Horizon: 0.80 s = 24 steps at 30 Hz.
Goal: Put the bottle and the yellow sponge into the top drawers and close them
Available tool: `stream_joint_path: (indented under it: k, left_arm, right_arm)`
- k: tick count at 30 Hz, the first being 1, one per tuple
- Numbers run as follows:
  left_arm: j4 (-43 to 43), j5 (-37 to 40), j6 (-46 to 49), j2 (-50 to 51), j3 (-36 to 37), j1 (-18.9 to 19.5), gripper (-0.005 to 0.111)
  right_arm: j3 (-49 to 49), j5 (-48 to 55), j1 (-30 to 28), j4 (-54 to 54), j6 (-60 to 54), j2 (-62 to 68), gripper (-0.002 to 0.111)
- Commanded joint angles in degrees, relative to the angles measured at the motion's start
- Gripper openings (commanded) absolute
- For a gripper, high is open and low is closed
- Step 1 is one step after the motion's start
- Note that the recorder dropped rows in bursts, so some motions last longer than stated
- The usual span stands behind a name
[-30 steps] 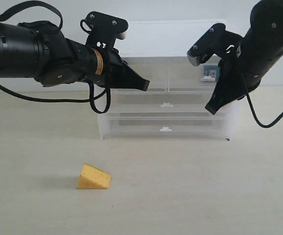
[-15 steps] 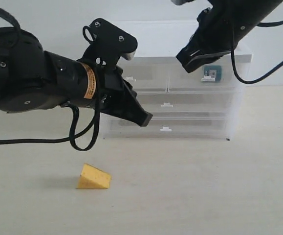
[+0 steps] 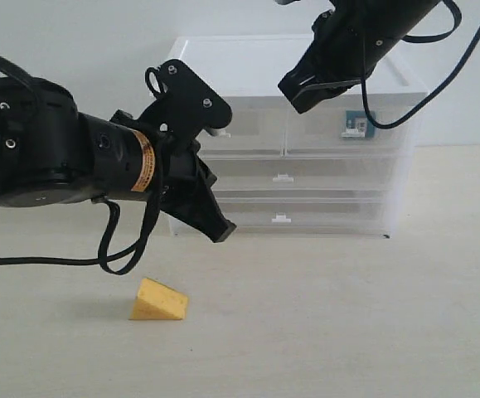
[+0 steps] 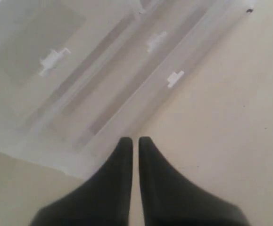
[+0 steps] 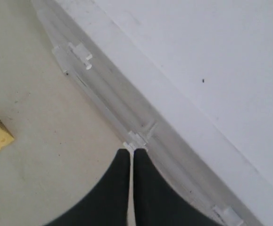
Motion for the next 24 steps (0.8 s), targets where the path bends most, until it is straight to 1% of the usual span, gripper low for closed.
stream_joint_path:
  k: [1, 4, 6, 9, 11, 13, 16, 18, 19, 21, 24]
  left_arm:
    - [3.8, 0.0, -0.4, 0.1, 0.1, 0.4, 0.004]
    - [5.8, 0.0, -0.4, -1.0, 0.1, 0.7, 0.004]
    - [6.9, -2.1, -1.1, -2.0, 0.1, 1.7, 0.004]
    - [6.9, -6.8, -1.6, -3.6, 0.1, 5.2, 0.004]
    - [6.9, -8.8, -3.3, -4.9, 0.0, 8.0, 0.004]
    - [6.8, -12.7, -5.7, -6.3, 0.0, 11.1, 0.004]
    - [6.5, -22.5, -9.2, -8.0, 0.0, 15.1, 0.004]
    - [6.4, -29.1, -9.7, -8.2, -0.6, 17.1, 0.004]
    - [6.4, -30.1, -9.7, -8.0, -1.3, 17.7, 0.004]
    - [6.4, -29.1, -11.4, -6.8, -3.3, 19.2, 0.004]
    - [6.6, -27.4, -20.3, -4.2, -5.5, 21.3, 0.004]
  right_arm:
    - [-0.7, 0.1, -0.3, -0.1, -0.6, 0.2, 0.000]
    - [-0.6, 1.2, -0.3, -1.3, -0.4, -1.5, 0.000]
    - [1.0, -0.1, -0.3, -0.5, 1.7, -3.1, 0.000]
    - [7.6, -11.0, 0.1, 0.1, 5.4, -6.6, 0.000]
    - [12.5, -18.6, 1.3, -0.4, 5.5, -8.9, 0.000]
    - [17.5, -25.1, 2.9, -0.6, 5.5, -11.2, 0.000]
    - [25.5, -34.9, 5.8, -0.6, 6.3, -14.1, 0.000]
    - [30.9, -42.3, 7.3, -0.6, 9.3, -15.5, 0.000]
    - [33.2, -45.9, 8.0, -0.6, 10.5, -15.9, 0.000]
    - [38.8, -53.6, 9.3, 1.0, 14.0, -16.9, 0.000]
    - [46.5, -64.8, 11.9, 2.5, 19.4, -17.1, 0.000]
